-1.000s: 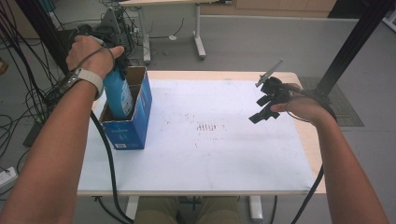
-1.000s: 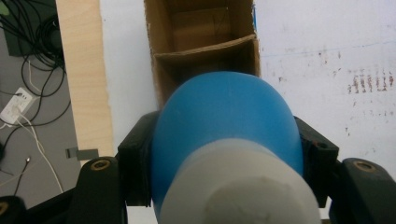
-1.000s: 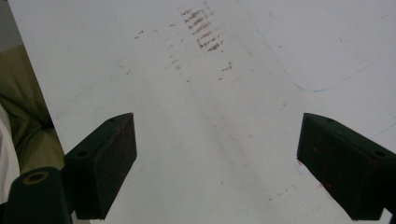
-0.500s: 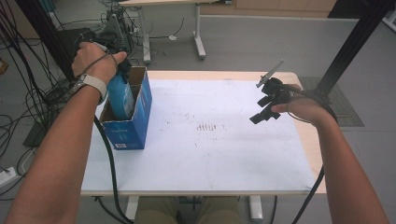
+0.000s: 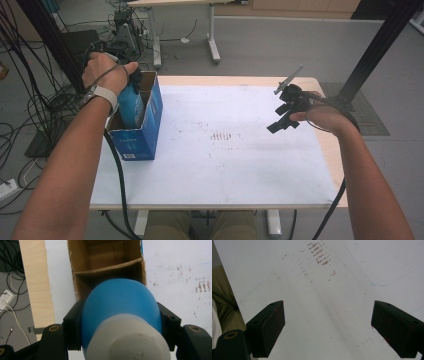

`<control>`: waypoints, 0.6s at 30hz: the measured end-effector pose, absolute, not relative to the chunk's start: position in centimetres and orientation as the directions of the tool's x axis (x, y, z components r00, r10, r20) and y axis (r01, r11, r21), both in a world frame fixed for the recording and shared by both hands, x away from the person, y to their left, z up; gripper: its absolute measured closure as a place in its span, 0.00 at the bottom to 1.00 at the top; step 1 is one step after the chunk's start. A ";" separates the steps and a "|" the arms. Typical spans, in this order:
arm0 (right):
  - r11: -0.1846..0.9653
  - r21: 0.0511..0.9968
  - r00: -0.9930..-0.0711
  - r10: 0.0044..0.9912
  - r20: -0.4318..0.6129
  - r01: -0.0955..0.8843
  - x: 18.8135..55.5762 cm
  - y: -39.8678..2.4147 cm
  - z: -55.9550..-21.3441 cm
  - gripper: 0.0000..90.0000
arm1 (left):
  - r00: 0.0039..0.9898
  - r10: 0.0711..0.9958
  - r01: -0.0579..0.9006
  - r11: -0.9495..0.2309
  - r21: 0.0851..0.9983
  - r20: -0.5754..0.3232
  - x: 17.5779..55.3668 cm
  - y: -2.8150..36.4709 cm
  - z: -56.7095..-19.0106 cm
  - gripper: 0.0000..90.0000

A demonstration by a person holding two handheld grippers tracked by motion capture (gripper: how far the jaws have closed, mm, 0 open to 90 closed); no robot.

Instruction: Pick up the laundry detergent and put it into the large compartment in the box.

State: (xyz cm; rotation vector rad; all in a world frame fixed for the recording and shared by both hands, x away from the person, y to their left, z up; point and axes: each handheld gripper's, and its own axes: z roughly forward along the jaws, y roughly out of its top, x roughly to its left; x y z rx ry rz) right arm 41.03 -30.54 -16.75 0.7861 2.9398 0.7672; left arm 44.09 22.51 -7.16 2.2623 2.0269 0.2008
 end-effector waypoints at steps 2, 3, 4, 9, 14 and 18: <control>0.754 0.457 -0.873 0.473 0.123 0.472 41.1 -30.6 -16.9 0.13 | 0.107 0.994 0.981 -0.111 0.158 0.035 44.1 22.5 -7.5 0.41; 0.754 0.457 -0.873 0.472 0.122 0.471 41.1 -30.6 -17.0 0.13 | 0.108 0.994 0.982 -0.112 0.154 0.035 44.2 22.5 -7.7 0.42; 0.754 0.456 -0.873 0.473 0.123 0.473 41.1 -30.6 -17.0 0.13 | 0.108 0.994 0.982 -0.112 0.151 0.035 44.3 22.5 -7.8 0.41; 0.753 0.456 -0.871 0.475 0.125 0.475 41.1 -30.7 -17.0 0.13 | 0.108 0.993 0.980 -0.113 0.163 0.038 44.1 22.6 -8.5 0.42; 0.752 0.457 -0.871 0.474 0.128 0.476 41.2 -30.7 -17.2 0.13 | 0.107 0.994 0.980 -0.112 0.165 0.037 44.1 22.8 -9.1 0.42; 0.752 0.454 -0.870 0.475 0.129 0.478 41.3 -30.6 -17.3 0.13 | 0.108 0.993 0.980 -0.113 0.165 0.039 44.2 22.7 -9.3 0.42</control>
